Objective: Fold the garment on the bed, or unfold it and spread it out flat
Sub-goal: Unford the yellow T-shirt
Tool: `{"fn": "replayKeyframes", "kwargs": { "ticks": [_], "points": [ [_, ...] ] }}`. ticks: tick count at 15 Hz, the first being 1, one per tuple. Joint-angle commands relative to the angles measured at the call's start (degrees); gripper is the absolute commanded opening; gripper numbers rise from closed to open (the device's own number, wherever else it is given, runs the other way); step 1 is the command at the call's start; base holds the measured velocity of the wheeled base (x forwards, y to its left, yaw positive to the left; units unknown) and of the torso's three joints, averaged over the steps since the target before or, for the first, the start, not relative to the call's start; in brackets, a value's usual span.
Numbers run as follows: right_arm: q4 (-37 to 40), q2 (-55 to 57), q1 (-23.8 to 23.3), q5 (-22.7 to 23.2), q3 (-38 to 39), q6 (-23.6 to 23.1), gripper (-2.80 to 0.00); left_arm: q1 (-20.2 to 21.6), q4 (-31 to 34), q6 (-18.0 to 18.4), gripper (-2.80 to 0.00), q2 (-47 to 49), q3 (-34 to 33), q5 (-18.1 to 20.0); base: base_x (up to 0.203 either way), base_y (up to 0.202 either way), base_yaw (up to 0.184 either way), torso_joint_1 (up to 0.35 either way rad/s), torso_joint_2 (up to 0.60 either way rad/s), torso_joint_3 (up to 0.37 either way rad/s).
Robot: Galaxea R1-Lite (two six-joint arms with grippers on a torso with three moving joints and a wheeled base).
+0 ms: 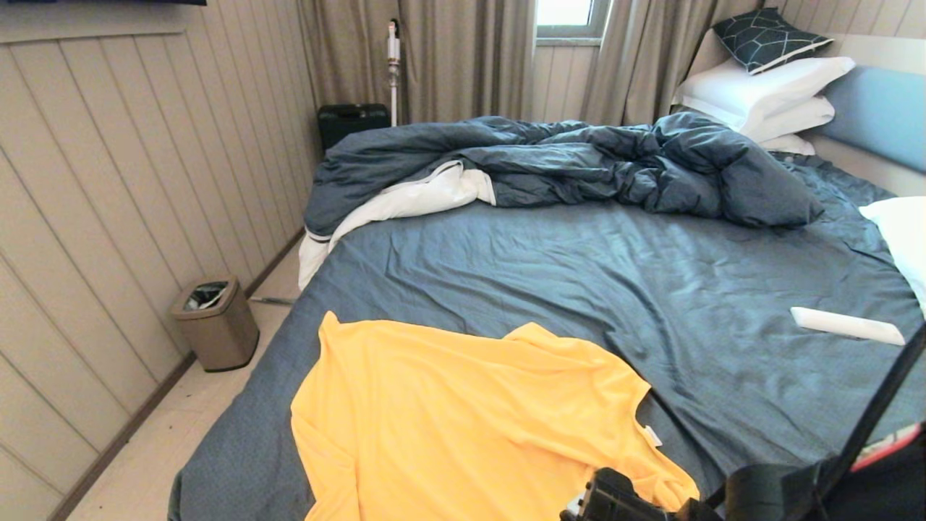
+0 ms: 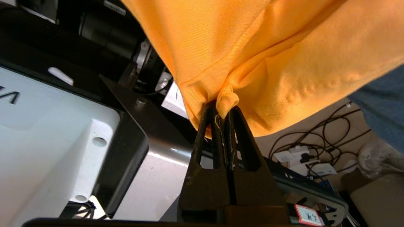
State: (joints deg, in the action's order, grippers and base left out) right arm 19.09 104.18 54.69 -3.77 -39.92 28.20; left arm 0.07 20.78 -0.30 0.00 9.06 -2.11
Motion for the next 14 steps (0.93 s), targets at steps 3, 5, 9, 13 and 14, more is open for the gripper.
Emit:
{"fn": "replayKeyframes", "kwargs": {
  "ticks": [3, 5, 9, 13, 14],
  "points": [
    [0.0, 0.3, 0.2, -0.1, 0.8, 1.3, 0.00, 0.0, 0.1, 0.0, -2.80, 0.1, 0.0, -0.1, 0.000, 0.000, 0.000, 0.000, 0.00, 0.000],
    [-1.0, -0.2, 0.2, -0.3, 1.0, 1.4, 0.00, 0.0, 0.1, 0.0, -2.80, 0.1, 0.0, -0.1, 0.000, 0.000, 0.000, 0.000, 0.00, 0.000],
    [-2.4, -4.7, -0.1, -0.6, 1.9, 1.3, 0.00, 0.0, 0.1, 0.0, -2.80, 0.1, 0.0, -0.1, 0.000, 0.000, 0.000, 0.000, 0.00, 0.000],
    [-2.5, -14.7, -6.8, -1.0, -0.7, 0.1, 0.00, 0.0, 0.1, 0.0, -2.80, 0.0, 0.0, -0.1, 0.000, 0.000, 0.000, 0.000, 0.00, 0.000],
    [-2.4, -16.7, -10.3, -0.9, -2.0, -1.6, 0.00, 0.0, 0.1, 0.0, -2.80, 0.0, 0.0, -0.1, 0.000, 0.000, 0.000, 0.000, 0.00, 0.000]
  ]
}}
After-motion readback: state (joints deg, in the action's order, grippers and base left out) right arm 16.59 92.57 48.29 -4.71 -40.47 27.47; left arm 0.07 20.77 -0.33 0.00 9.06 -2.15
